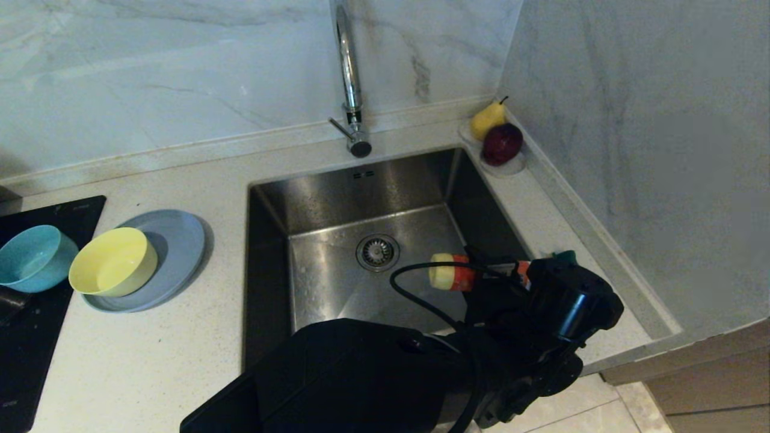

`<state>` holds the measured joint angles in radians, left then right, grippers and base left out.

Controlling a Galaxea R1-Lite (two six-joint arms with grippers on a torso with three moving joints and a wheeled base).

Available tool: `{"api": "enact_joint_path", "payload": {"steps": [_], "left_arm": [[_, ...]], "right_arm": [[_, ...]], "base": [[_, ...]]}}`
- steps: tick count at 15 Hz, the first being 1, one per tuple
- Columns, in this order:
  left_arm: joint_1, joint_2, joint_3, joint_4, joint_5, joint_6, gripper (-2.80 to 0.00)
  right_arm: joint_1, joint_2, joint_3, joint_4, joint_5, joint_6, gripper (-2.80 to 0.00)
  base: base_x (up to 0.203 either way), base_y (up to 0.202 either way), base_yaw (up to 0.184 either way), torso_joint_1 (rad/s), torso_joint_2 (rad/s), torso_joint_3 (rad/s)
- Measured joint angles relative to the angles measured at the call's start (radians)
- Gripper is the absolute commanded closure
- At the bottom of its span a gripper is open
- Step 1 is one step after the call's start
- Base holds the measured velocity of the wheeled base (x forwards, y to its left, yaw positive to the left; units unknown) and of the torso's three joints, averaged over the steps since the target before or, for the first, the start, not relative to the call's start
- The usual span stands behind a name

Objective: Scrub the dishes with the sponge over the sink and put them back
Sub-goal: Squeeze it onto the sponge

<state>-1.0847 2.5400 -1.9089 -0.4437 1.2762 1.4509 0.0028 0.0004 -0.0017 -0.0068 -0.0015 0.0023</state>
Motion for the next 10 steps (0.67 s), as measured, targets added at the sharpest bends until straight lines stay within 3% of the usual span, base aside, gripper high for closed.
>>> {"api": "enact_joint_path", "payload": {"steps": [3, 10], "left_arm": [[0.001, 0.000, 0.000, -0.058, 0.000, 0.003, 0.00], [0.001, 0.011, 0.001, -0.030, 0.000, 0.007, 0.00]], "right_arm": [[0.000, 0.000, 0.000, 0.000, 0.000, 0.000, 0.00], [0.000, 0.000, 0.000, 0.001, 0.000, 0.001, 0.00]], "base": [[0.000, 0.000, 0.000, 0.000, 0.00, 0.000], [0.000, 0.000, 0.000, 0.000, 0.00, 0.000]]}}
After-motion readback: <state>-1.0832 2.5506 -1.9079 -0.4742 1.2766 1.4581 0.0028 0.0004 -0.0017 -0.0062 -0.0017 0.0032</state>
